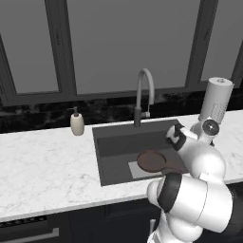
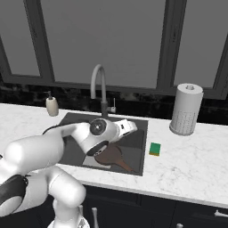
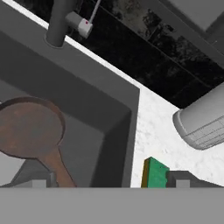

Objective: Pick the pan and sponge and place them into the sink. Then turn on the water.

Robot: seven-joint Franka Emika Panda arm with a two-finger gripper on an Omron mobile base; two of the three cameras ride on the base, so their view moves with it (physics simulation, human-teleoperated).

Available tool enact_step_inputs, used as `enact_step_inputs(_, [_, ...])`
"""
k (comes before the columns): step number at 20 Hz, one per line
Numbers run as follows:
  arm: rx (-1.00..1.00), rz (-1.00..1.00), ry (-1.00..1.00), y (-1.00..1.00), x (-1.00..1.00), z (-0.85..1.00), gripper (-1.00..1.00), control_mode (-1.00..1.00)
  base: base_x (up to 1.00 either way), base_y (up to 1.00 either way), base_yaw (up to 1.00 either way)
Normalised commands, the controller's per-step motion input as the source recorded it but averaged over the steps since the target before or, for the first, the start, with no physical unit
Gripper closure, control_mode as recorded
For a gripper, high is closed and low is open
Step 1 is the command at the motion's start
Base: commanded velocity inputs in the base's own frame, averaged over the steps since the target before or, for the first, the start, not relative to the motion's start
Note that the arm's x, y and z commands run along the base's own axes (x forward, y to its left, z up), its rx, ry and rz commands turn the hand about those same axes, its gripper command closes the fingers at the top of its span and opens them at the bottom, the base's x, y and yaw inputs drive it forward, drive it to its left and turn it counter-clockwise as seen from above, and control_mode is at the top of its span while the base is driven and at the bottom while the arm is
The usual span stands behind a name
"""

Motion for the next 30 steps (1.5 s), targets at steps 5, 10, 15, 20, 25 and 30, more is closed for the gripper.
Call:
enact_step_inputs(5, [0.23,-0.21,0.0,-0.64,-0.22,0.62,-1.0,-1.0,0.0,0.0,0.0])
enact_step_inputs(10, [0.18,-0.12,0.0,-0.43,-0.3,0.08,-1.0,-1.0,0.0,0.0,0.0])
enact_step_inputs(15, [0.16,-0.13,0.07,-0.3,-0.04,-0.15,-1.0,-1.0,0.0,0.0,0.0])
enact_step_inputs(20, [0.11,-0.11,0.25,-0.44,0.05,-0.18,-1.0,-1.0,0.0,0.0,0.0])
enact_step_inputs(25, [0.05,-0.08,0.28,-0.31,0.25,-0.29,-1.0,-1.0,0.0,0.0,0.0])
enact_step_inputs(30, [0.05,-0.03,0.17,-0.05,0.41,-0.41,-1.0,-1.0,0.0,0.0,0.0])
